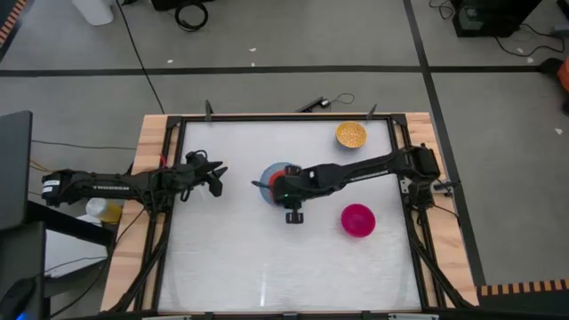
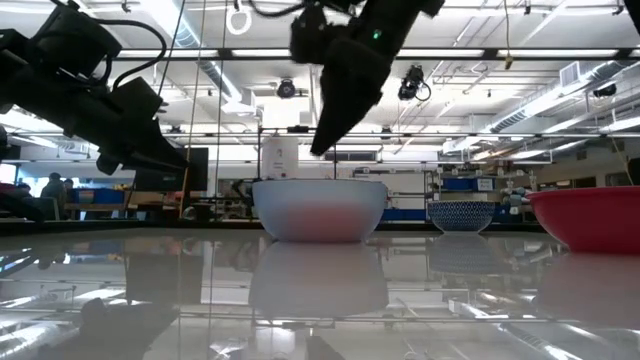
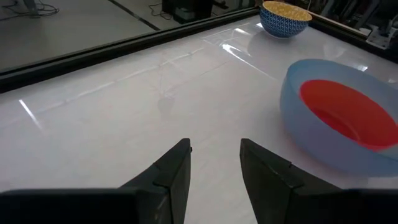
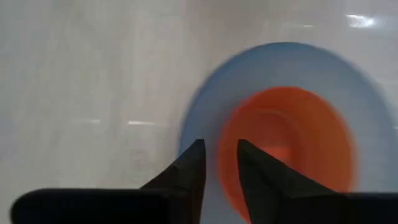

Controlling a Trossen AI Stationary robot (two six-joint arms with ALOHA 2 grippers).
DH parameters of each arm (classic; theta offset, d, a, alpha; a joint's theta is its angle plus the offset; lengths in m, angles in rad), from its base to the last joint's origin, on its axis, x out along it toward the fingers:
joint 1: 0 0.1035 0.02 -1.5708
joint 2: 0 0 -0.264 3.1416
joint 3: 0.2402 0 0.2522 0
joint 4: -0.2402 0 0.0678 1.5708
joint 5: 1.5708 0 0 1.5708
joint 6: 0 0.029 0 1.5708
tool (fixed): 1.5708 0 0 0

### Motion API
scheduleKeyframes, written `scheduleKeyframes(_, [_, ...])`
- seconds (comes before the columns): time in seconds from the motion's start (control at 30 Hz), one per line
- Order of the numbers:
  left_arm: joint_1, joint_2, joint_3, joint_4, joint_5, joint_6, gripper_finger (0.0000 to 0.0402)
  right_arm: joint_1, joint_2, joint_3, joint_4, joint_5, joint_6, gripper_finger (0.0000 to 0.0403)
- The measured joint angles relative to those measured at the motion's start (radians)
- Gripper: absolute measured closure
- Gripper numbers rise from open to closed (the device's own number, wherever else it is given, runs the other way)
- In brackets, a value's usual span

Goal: Nest bowls inside each other
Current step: Stack the yellow patterned bowl on top of the orange bowl

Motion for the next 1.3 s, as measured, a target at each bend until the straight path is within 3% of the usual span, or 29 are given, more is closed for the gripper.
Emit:
scheduleKeyframes(0.2, [-0.016, 0.000, 0.000, -0.004, 0.000, 0.004, 0.0260, -0.053, -0.188, -0.046, -0.128, 0.127, 0.025, 0.0290])
scheduleKeyframes(0.37, [-0.014, 0.001, 0.000, -0.004, 0.000, 0.029, 0.0260, -0.224, -0.380, -0.214, -0.178, 0.079, 0.101, 0.0289])
scheduleKeyframes(0.5, [-0.014, 0.001, 0.000, -0.003, -0.005, 0.025, 0.0260, -0.379, -0.465, -0.373, -0.153, 0.151, 0.172, 0.0289])
scheduleKeyframes(0.73, [-0.014, 0.001, 0.000, 0.032, -0.011, 0.004, 0.0260, -0.555, -0.437, -0.495, -0.114, 0.153, 0.113, 0.0281])
scheduleKeyframes(0.83, [-0.014, 0.001, 0.000, 0.033, -0.011, -0.006, 0.0260, -0.602, -0.407, -0.497, -0.092, 0.085, 0.070, 0.0272])
scheduleKeyframes(0.93, [-0.015, 0.001, 0.000, 0.032, -0.007, -0.025, 0.0260, -0.629, -0.374, -0.497, -0.075, 0.038, 0.040, 0.0264])
scheduleKeyframes(1.3, [-0.015, 0.001, 0.000, 0.023, -0.004, -0.006, 0.0260, -0.670, -0.278, -0.496, -0.067, 0.073, 0.017, 0.0273])
